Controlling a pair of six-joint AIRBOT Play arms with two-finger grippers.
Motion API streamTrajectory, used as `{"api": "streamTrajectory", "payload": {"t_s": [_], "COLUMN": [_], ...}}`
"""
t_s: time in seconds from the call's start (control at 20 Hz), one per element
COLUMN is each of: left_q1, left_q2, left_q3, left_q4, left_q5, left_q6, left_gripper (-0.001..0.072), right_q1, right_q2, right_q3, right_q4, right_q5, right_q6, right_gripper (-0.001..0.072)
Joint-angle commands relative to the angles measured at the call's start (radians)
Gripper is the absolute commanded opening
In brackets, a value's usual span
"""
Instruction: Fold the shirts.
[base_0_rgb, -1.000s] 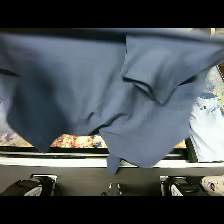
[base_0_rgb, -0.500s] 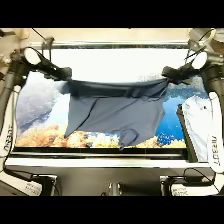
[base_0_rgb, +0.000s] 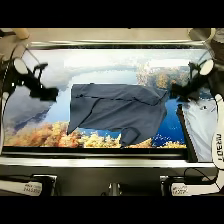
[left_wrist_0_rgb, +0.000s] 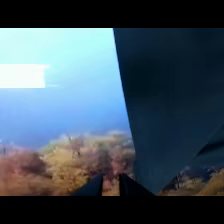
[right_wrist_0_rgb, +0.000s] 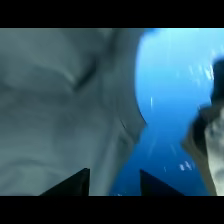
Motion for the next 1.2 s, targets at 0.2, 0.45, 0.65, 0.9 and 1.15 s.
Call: {"api": "streamTrajectory", "payload": {"t_s": [0.2, 0.45, 0.65, 0.9, 1.15], "left_q1": [-0.045, -0.114, -0.127, -0.109, -0.109], "left_q2": [0.248, 0.206, 0.185, 0.219, 0.290], "left_q3": [-0.653, -0.664, -0.663, -0.592, -0.541], "left_q4": [-0.105, -0.120, -0.126, -0.096, -0.095], "left_q5": [0.306, 0.402, 0.435, 0.402, 0.377], "left_q6": [0.098, 0.069, 0.043, 0.054, 0.054], "left_gripper": [0.0608, 0.0591, 0.0088, 0.0021, 0.0021], "right_q1": [-0.043, -0.043, -0.043, -0.027, 0.072], "right_q2": [0.151, 0.151, 0.151, 0.151, 0.155], "right_q3": [-0.424, -0.432, -0.500, -0.688, -0.727], "right_q4": [0.027, 0.064, 0.126, 0.409, 0.408], "right_q5": [-0.043, -0.028, -0.057, -0.209, -0.415], "right_q6": [-0.067, -0.092, -0.100, -0.214, -0.203], "right_gripper": [0.0320, 0.0491, 0.0503, 0.0557, 0.0023]}}
